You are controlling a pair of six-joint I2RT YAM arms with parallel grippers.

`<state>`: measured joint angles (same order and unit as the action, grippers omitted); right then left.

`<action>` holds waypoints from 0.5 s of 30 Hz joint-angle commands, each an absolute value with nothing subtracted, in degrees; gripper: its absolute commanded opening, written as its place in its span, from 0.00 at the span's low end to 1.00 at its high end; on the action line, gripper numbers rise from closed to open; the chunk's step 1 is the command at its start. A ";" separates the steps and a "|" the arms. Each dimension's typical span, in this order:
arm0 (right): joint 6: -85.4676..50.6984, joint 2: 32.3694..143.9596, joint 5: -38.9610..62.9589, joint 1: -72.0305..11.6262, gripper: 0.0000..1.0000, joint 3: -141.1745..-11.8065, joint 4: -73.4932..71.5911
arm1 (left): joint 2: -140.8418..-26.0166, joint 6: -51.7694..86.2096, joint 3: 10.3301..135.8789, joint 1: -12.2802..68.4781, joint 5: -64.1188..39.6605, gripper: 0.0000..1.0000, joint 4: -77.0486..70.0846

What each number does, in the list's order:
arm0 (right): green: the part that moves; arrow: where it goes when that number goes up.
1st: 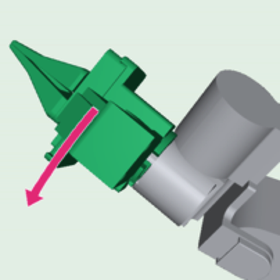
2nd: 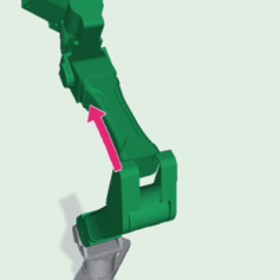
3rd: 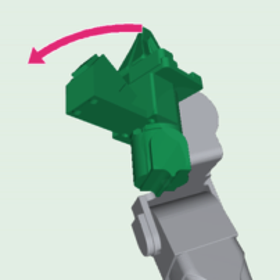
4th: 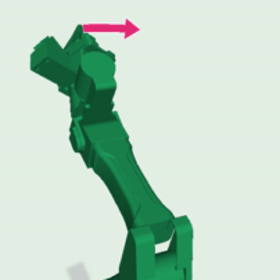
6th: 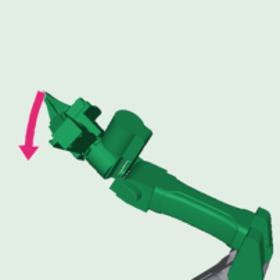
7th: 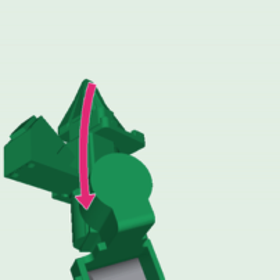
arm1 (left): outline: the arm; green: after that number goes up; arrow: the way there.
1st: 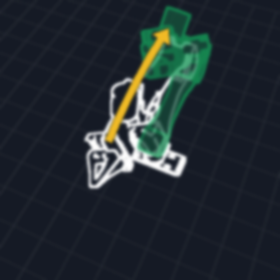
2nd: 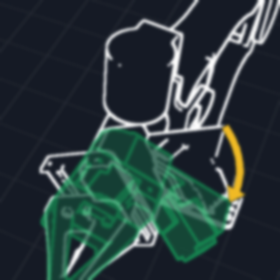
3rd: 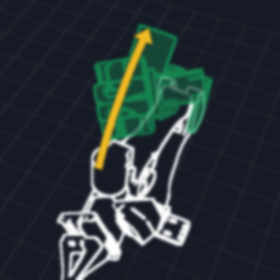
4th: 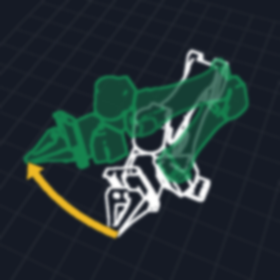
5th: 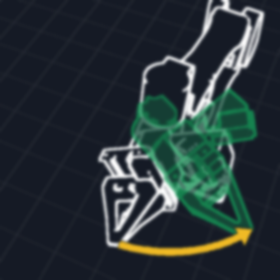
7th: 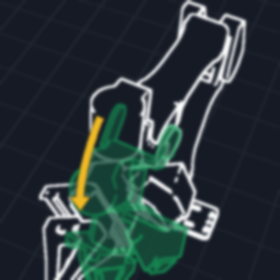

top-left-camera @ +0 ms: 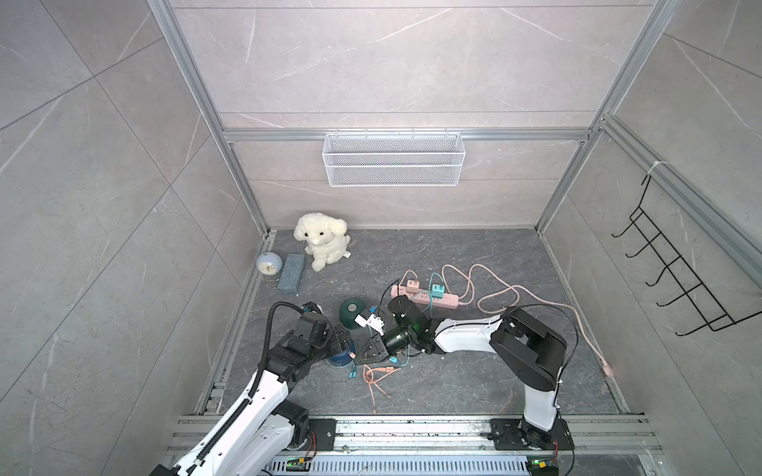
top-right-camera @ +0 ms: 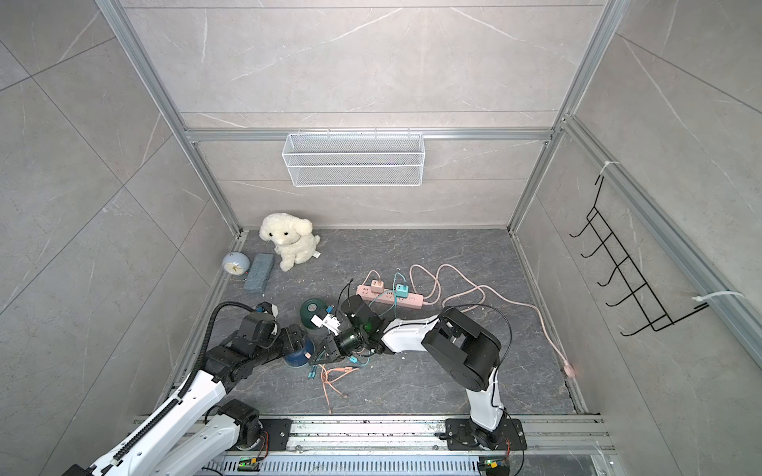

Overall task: Charge the cordless meat grinders
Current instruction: Insert the charging cable into the cordless meat grinder.

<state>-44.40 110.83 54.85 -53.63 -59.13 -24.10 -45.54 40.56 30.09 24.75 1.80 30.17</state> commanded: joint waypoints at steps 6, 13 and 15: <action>-44.66 111.09 55.41 -53.45 0.00 -59.85 -24.93 | -46.31 41.03 28.41 24.70 1.15 0.83 34.06; -44.51 111.63 54.56 -53.51 0.00 -60.99 -23.55 | -46.33 40.91 28.12 24.70 1.05 0.83 33.67; -43.54 111.53 54.05 -53.44 0.00 -61.67 -21.57 | -46.32 40.87 28.09 24.70 1.01 0.83 33.61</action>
